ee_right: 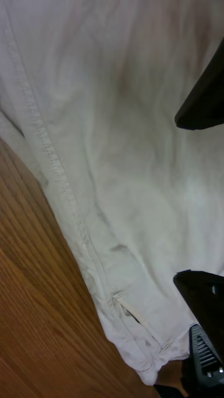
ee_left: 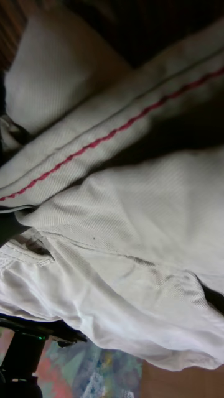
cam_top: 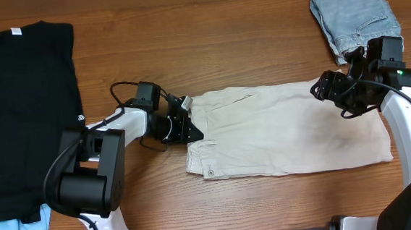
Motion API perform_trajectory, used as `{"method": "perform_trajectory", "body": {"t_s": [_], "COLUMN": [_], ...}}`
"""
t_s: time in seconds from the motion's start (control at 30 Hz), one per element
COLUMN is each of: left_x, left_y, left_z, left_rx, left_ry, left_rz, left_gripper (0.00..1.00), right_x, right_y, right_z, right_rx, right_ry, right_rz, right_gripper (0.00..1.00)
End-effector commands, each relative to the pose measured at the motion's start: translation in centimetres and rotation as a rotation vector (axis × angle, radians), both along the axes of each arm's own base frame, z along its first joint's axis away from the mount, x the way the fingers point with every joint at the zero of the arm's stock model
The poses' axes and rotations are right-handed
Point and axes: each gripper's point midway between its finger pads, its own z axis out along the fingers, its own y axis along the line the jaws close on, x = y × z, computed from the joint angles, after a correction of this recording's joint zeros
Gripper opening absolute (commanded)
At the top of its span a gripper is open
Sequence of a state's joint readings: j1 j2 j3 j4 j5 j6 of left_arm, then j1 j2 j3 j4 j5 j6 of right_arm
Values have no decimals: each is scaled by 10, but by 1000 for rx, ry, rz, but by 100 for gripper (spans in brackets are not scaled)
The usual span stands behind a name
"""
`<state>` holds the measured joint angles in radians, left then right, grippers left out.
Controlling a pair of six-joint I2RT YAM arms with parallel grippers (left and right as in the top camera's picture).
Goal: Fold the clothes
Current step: 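Grasp the left end of the folded shorts with the left gripper, then fold the left end rightward over the shorts with the left gripper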
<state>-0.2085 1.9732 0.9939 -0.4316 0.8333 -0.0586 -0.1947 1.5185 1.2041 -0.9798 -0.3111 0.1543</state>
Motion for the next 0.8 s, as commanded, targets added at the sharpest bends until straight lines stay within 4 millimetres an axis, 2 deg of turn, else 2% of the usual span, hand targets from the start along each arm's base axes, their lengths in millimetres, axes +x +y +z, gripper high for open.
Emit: {"method": "perform_trajectory", "body": {"t_s": [0.0,0.2,0.3,0.4,0.53,0.73,0.77], "left_x": [-12,15,26,36,50,67,69], "left_y": [14,22,34,57,82,118,121], "left_z": [-33,-9,12,44,90,168,181], "left_rx": [94,68,95,184,321,538,556], "left_ry": [94,112,141,143,79,-76,-99], "left_rz": [44,99,108,99,103,143,150], "left_gripper": [4,4,4,4,4,4,4], "right_x": [3,2,2,2,-1,-3,-4], "right_y": [5,7,7,8,19,40,44], "right_z": [6,6,5,5,-3,-28,-33], "right_rx": [21,28,28,28,29,33,36], "right_ry": [-23,-20,-19,-18,-2,56,63], "right_rz": [19,21,21,23,55,117,127], "right_gripper": [75,70,67,60,44,6,4]}}
